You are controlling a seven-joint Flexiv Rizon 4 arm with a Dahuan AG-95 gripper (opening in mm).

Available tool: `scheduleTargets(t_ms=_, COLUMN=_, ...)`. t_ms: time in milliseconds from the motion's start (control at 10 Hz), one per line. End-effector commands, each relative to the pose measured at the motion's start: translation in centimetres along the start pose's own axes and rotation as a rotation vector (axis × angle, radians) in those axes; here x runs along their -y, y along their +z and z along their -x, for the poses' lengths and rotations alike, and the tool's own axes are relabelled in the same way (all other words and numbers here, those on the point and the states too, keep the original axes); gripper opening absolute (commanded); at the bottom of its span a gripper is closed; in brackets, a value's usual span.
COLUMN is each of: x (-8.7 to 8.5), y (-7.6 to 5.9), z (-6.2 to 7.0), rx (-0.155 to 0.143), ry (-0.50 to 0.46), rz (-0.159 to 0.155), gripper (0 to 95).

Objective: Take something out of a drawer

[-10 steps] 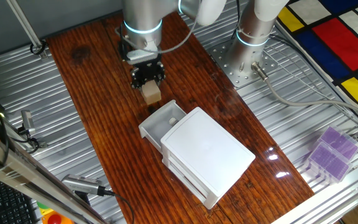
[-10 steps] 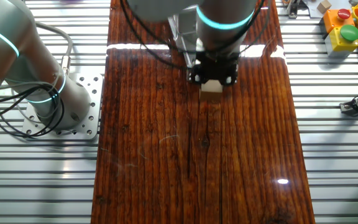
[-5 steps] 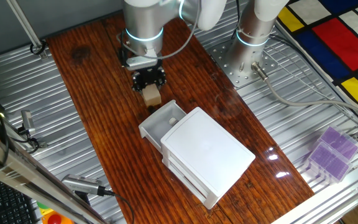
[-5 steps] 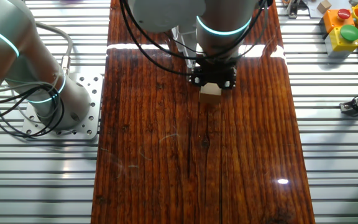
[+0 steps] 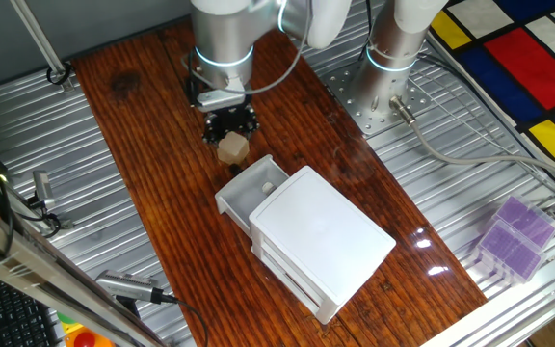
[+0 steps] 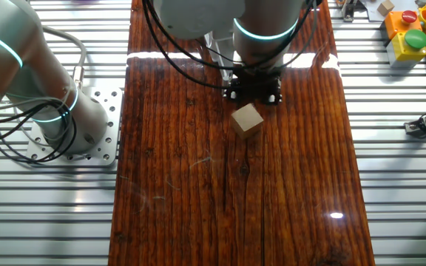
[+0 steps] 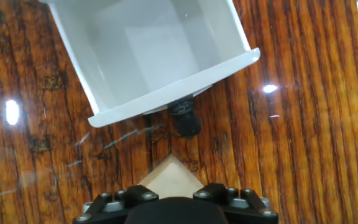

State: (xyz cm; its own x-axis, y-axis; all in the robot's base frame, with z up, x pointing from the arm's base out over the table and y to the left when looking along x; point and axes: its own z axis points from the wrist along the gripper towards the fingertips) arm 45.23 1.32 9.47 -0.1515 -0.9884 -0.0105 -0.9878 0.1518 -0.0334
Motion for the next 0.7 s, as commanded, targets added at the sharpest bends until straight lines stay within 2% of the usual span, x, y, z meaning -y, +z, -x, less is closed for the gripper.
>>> scheduleTargets(t_ms=100, x=0.1, y=-2.0, z=-0.2, rx=0.011, ry=0.158, rz=0.020, gripper=0.0)
scheduleTargets(t_ms=200, x=0.1, y=-3.4, z=0.1, rx=0.006, ry=0.255, rz=0.027, gripper=0.0)
scheduleTargets(t_ms=300, x=-0.1, y=-5.4, z=1.0, rx=-0.006, ry=0.369, rz=0.057, gripper=0.0)
scheduleTargets(t_ms=400, x=-0.3, y=-6.9, z=2.3, rx=-0.015, ry=0.440, rz=0.073, gripper=0.0)
scheduleTargets(t_ms=600, x=-1.2, y=-9.3, z=5.5, rx=-0.024, ry=0.522, rz=0.083, gripper=0.0)
scheduleTargets(t_ms=700, x=-1.7, y=-10.0, z=6.7, rx=-0.026, ry=0.544, rz=0.087, gripper=0.0)
